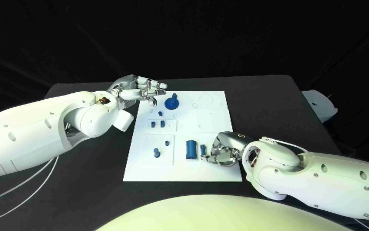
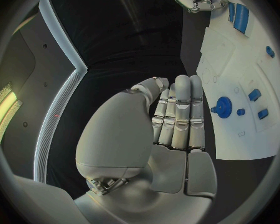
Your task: Assemble the parts on the task board
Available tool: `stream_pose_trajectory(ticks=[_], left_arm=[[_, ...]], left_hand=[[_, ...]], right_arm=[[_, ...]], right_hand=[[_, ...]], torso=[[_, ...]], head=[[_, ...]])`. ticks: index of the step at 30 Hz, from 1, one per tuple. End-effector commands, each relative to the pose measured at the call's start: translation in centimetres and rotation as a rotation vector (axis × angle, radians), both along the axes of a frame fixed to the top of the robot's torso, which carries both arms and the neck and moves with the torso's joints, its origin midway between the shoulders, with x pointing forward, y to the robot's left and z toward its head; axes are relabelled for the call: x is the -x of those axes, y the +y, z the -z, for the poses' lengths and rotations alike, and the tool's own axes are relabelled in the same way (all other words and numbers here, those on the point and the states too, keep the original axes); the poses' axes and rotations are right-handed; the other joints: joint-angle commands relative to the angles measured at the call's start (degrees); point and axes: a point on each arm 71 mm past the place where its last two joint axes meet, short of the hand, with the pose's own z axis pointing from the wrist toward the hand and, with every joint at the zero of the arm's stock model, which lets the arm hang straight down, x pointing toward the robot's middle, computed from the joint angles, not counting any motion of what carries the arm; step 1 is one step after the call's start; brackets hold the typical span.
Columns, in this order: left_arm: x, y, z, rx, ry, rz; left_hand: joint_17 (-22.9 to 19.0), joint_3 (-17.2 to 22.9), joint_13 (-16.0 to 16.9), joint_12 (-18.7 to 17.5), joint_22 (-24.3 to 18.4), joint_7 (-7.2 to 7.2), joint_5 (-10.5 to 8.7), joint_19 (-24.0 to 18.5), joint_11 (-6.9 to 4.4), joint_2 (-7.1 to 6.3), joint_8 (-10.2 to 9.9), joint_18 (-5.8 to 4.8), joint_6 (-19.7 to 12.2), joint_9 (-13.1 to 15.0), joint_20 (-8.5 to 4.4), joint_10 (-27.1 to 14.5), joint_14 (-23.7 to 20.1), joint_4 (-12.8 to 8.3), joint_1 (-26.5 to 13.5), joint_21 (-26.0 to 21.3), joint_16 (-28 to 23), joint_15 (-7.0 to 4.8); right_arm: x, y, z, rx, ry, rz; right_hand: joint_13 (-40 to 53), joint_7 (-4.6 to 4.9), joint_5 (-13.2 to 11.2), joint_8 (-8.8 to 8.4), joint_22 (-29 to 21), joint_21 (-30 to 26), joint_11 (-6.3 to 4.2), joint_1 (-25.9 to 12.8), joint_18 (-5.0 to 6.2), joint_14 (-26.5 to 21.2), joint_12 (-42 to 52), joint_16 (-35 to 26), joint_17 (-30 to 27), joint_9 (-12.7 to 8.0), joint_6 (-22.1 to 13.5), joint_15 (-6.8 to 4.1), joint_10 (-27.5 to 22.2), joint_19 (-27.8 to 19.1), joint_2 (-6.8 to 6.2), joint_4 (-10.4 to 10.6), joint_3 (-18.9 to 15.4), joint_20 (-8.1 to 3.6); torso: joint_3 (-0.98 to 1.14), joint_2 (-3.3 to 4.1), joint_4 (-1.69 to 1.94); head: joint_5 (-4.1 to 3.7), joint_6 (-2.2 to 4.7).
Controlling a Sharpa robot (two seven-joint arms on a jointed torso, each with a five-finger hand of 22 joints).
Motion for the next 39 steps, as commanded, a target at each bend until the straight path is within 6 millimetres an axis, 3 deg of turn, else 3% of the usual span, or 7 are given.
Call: stream_pose_trajectory(ticks=[1,12,19,27,32,37,39], left_arm=[[0.1,-0.3,-0.1,0.007,-0.002,0.018],[0.1,-0.3,-0.1,0.007,-0.001,0.018],[0.1,-0.3,-0.1,0.006,-0.001,0.018],[0.0,-0.2,0.0,0.006,-0.002,0.015],[0.0,-0.1,0.3,0.023,0.01,-0.003],[-0.5,0.0,0.7,0.068,0.024,-0.044],[-0.9,0.0,0.9,0.089,0.024,-0.065]], left_hand=[[-0.1,0.0,0.0,0.3,-0.1,0.14,-0.09,-0.2,0.1,0.11,0.3,0.84,-0.4,0.0,0.09,-0.4,-0.2,-0.2,0.2,-0.2,-0.3,0.23],[-0.1,0.0,0.0,0.3,-0.1,0.14,-0.09,-0.2,0.1,0.11,0.3,0.84,-0.4,0.0,0.09,-0.4,-0.2,-0.2,0.2,-0.2,-0.3,0.23],[-0.1,0.0,0.0,0.3,-0.1,0.14,-0.09,-0.2,0.1,0.11,0.3,0.84,-0.4,0.0,0.09,-0.4,-0.2,-0.2,0.2,-0.2,-0.3,0.23],[-0.1,0.0,0.0,0.3,-0.1,0.14,-0.09,-0.2,0.1,0.11,0.3,0.84,-0.4,0.0,0.09,-0.4,-0.2,-0.2,0.2,-0.2,-0.3,0.23],[-0.1,-0.1,0.0,0.5,-0.1,0.17,-0.14,-0.4,0.15,0.16,0.3,0.81,-0.5,0.0,0.22,-0.6,-0.2,0.2,-0.3,-0.3,-0.4,0.33],[-0.4,-0.8,-0.1,0.9,-0.7,0.07,-0.19,-1.1,0.13,-0.09,0.5,0.78,-0.8,0.0,0.58,-1.0,-1.1,1.3,-1.9,-1.3,-0.9,0.56],[-1.6,-1.3,-0.2,1.0,-2.0,0.01,-0.18,-2.8,0.25,-0.29,0.7,0.72,-0.8,0.0,0.96,-1.5,-3.8,2.0,-2.7,-3.6,-3.6,0.85]], right_arm=[[-0.2,0.0,0.1,0.008,-0.012,0.001],[-0.6,-0.1,0.4,0.013,-0.006,0.012],[-0.4,0.0,0.1,-0.006,-0.009,0.009],[-0.8,-0.6,-1.6,-0.138,-0.061,0.042],[-2.8,-1.9,-3.3,-0.334,-0.071,0.09],[-6.7,-4.1,-4.1,-0.605,-0.004,0.21],[-8.4,-5.1,-4.1,-0.693,0.016,0.269]], right_hand=[[8.7,-0.2,0.3,0.39,12.7,0.2,-0.28,0.8,-0.79,5.6,-0.3,0.2,13.0,0.0,-0.3,-0.51,1.8,2.8,0.11,0.1,-0.4,-0.25],[8.7,-0.23,-0.2,0.41,12.7,0.1,-0.3,2.4,-0.77,5.6,-0.4,0.2,13.0,-0.1,-0.4,-0.53,1.8,2.7,0.31,-0.6,-0.9,-0.27],[8.5,-0.23,-6.9,0.44,12.6,-0.2,-0.32,6.3,-0.72,5.6,-0.8,0.1,12.8,-0.2,-0.7,-0.54,1.6,2.6,0.2,-2.6,-1.8,-0.27],[6.5,0.6,-5.5,-0.57,11.8,-3.2,0.33,4.9,-0.17,5.2,-4.3,-0.7,11.2,-0.8,-2.3,-0.03,0.0,1.5,-0.3,-0.9,-3.5,0.03],[2.3,2.35,-1.4,-2.98,9.3,-12.7,1.81,7.0,1.5,3.6,-11.8,-4.3,5.1,-2.1,-5.6,1.29,-3.9,-2.1,-0.7,-0.7,-5.3,1.09],[-17.0,4.66,-4.6,-5.32,-2.0,-47.2,4.01,14.7,6.84,-4.9,-42.5,-23.6,-19.2,-3.2,-9.5,2.96,-20.7,-16.2,0.49,-3.3,-4.8,2.71],[-21.3,5.43,-7.0,-6.52,-6.4,-56.4,5.32,17.5,7.58,-10.6,-47.2,-37.4,-33.3,-3.9,-11.7,3.91,-23.2,-20.4,1.02,-4.4,-4.0,3.72]], torso=[[0.03,-0.01,0.01],[-0.01,-0.02,-0.01],[0.03,-0.02,0.0],[-0.14,-0.21,-0.08],[-0.53,-0.76,-0.21],[-1.35,-1.83,-0.42],[-1.69,-2.33,-0.42]], head=[[-0.11,0.0],[-0.09,0.0],[-0.09,0.0],[-0.25,0.0],[-0.48,0.0],[-0.74,0.0],[-0.88,0.0]])
